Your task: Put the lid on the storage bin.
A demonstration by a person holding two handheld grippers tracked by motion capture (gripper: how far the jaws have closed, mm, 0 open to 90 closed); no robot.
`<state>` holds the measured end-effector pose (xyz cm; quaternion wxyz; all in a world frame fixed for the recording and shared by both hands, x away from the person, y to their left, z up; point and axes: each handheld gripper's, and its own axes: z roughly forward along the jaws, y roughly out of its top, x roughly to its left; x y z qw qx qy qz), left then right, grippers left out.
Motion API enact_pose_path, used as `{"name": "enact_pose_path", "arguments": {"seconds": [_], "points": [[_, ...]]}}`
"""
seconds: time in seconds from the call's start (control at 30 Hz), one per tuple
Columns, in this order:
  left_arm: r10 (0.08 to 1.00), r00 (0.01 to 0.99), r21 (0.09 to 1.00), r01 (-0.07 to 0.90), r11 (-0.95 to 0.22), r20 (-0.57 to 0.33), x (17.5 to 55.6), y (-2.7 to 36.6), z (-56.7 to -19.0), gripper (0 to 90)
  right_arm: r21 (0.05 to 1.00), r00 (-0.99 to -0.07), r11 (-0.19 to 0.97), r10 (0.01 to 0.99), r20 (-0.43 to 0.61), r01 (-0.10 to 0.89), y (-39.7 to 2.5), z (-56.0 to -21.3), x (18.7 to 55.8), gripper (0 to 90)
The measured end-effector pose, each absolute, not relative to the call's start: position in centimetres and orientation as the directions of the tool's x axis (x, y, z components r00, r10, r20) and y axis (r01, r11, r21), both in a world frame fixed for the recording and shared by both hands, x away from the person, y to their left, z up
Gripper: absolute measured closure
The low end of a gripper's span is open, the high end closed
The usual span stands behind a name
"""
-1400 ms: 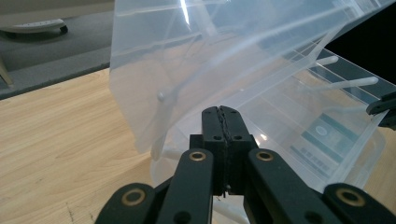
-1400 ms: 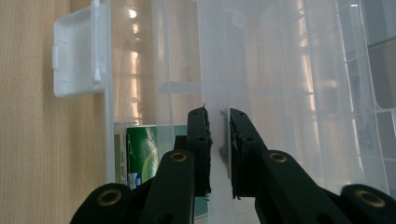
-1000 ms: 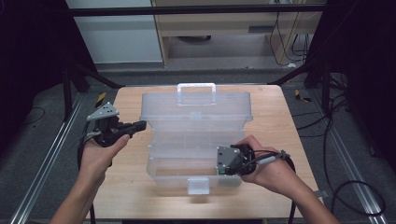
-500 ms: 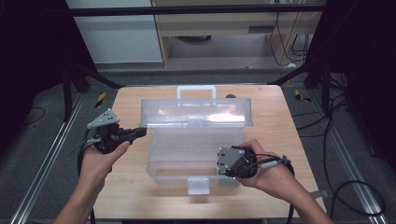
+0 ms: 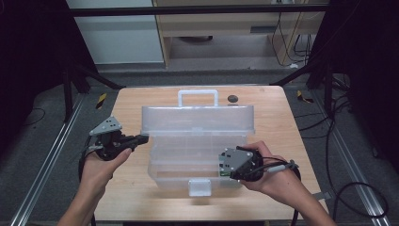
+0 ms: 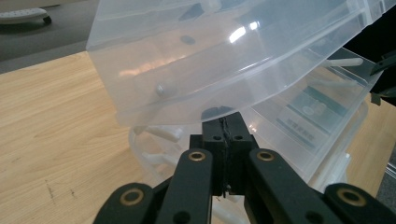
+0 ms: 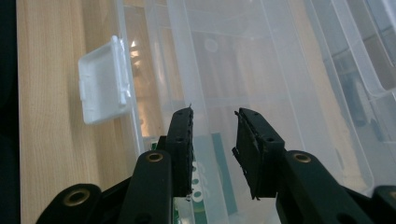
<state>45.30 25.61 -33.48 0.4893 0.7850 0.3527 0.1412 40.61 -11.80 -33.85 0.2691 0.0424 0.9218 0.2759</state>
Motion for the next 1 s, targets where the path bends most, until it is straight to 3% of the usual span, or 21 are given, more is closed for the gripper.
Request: {"name": "enact_pose_path", "arguments": {"seconds": [0.43,0.53,1.0], "points": [[0.685,0.718,0.862,0.421,-0.282,-0.126,44.8,25.6,-34.1,89.5,0.539,-0.829,0.842,0.279,-0.484,-0.032,-14.2,-33.2,39.7,68.6],[0.685,0.718,0.861,0.419,-0.286,-0.122,44.7,25.5,-34.1,89.5,0.536,-0.818,0.844,0.29,-0.497,-0.026,-14.9,-33.1,39.6,76.5],[0.681,0.723,0.86,0.416,-0.295,-0.116,44.3,25.5,-34.5,89.6,0.554,-0.797,0.831,0.368,-0.479,0.05,-18.4,-33.7,39.1,75.0]]}}
